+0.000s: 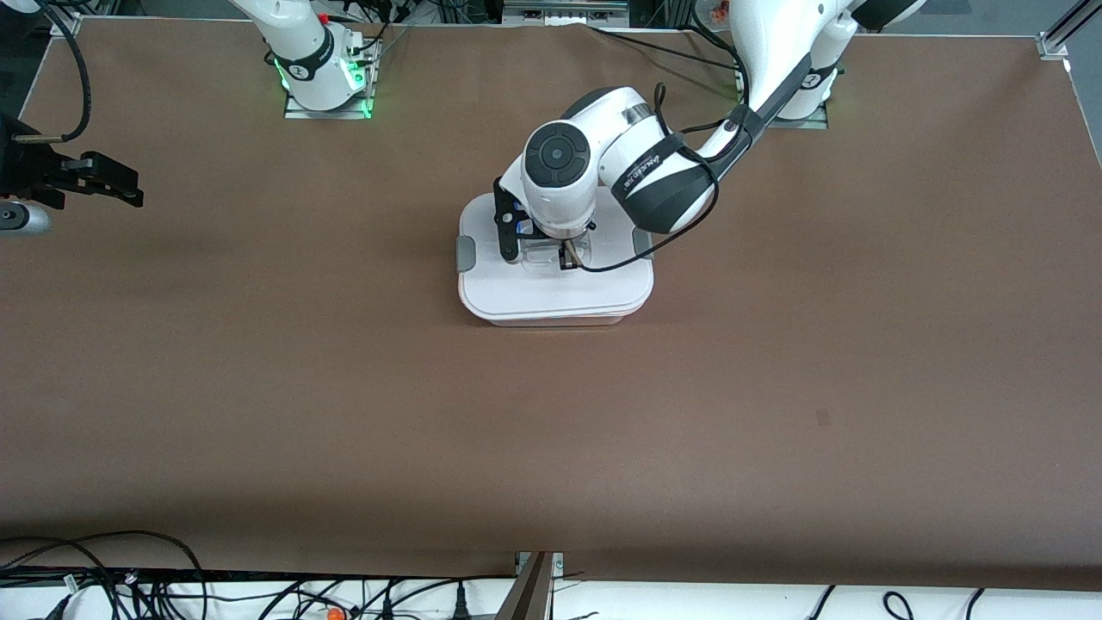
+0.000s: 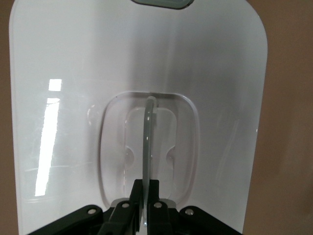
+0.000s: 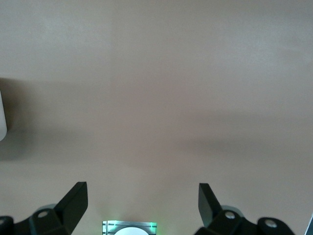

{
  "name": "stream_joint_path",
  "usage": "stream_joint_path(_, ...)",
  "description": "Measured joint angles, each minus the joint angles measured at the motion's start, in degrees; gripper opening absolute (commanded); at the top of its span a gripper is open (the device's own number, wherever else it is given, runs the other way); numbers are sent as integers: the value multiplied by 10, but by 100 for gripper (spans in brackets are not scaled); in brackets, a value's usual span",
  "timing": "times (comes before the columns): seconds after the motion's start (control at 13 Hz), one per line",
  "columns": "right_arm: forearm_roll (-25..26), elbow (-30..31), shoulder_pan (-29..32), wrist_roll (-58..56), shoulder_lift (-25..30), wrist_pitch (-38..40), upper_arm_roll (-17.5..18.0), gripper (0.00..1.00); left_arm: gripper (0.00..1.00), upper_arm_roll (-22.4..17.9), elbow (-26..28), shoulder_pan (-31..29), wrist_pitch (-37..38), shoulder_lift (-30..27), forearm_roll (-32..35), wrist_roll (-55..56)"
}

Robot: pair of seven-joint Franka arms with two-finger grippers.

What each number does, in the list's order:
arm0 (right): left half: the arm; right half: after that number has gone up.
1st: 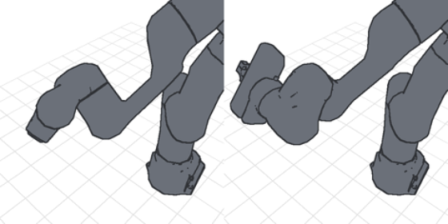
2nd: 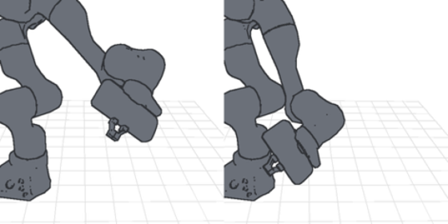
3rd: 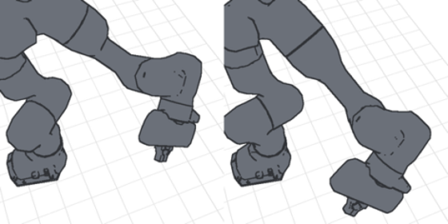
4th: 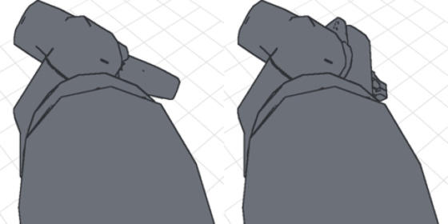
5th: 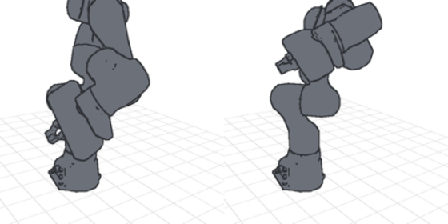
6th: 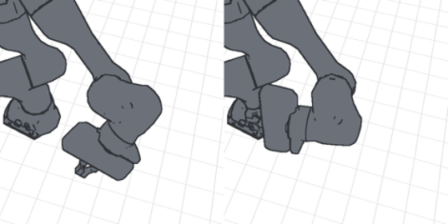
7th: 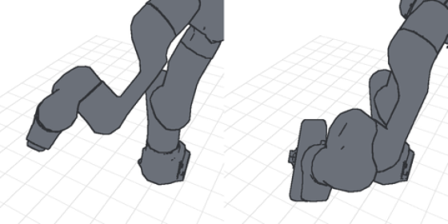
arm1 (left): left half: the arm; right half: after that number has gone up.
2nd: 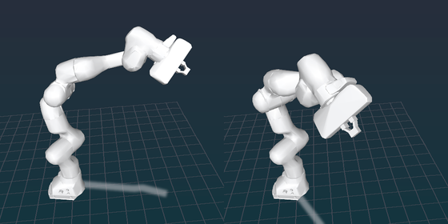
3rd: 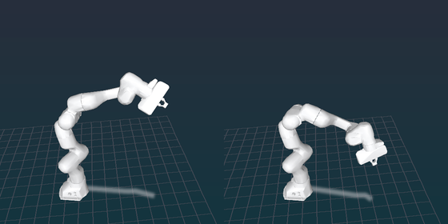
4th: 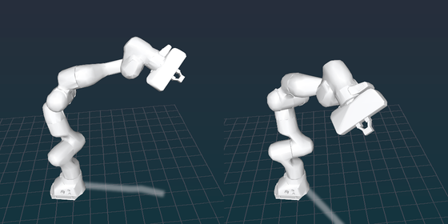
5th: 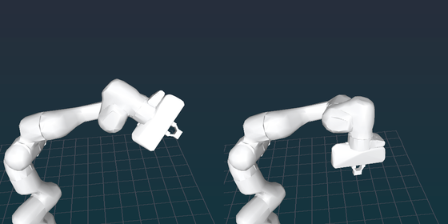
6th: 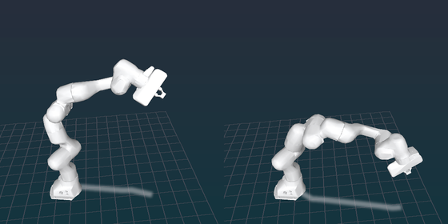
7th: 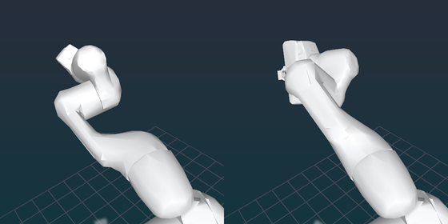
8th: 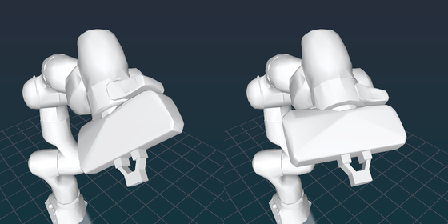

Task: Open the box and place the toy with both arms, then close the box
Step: 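Press the lid down onto the box with the left gripper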

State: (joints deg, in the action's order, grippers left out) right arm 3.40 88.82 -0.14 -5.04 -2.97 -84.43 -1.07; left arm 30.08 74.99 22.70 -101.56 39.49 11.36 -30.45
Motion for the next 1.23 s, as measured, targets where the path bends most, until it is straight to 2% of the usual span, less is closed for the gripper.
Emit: stream_joint_path(1.23, 0, 0, 1, 0, 0, 0, 2, 100, 0, -1, -13, 0, 3, 7, 0, -26)
